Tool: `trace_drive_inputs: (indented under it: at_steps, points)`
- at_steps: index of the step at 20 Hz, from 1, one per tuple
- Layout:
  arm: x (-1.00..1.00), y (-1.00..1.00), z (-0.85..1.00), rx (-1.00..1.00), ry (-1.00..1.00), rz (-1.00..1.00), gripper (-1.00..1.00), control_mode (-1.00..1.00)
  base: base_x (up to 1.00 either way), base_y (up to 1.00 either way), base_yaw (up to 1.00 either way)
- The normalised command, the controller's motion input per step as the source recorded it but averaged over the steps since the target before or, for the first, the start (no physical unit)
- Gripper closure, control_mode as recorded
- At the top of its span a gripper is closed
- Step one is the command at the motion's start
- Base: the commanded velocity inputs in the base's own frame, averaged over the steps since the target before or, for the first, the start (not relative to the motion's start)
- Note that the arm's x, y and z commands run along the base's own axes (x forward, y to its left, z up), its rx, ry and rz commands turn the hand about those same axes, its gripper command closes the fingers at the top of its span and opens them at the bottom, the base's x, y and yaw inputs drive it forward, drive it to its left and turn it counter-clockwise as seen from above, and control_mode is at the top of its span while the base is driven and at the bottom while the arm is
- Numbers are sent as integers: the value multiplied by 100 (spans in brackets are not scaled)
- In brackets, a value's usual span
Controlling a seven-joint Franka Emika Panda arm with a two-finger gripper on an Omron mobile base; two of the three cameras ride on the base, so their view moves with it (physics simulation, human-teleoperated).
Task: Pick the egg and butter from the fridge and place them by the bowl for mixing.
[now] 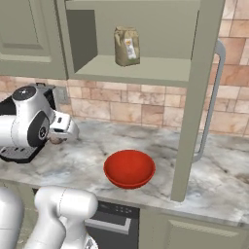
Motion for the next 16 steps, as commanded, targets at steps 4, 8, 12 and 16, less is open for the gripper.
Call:
trace_drive_inputs:
  at_steps: [4, 8, 12, 16]
  points:
    - [60, -1, -39, -4, 16, -21, 100, -100, 0, 0, 0]
    - [60, 4, -50, -9, 4, -19, 100, -100, 0, 0, 0]
    - [51, -10, -44, 4, 6, -5, 100, -100, 0, 0, 0]
    - [28, -11, -50, 7, 0, -2, 100, -100, 0, 0, 0]
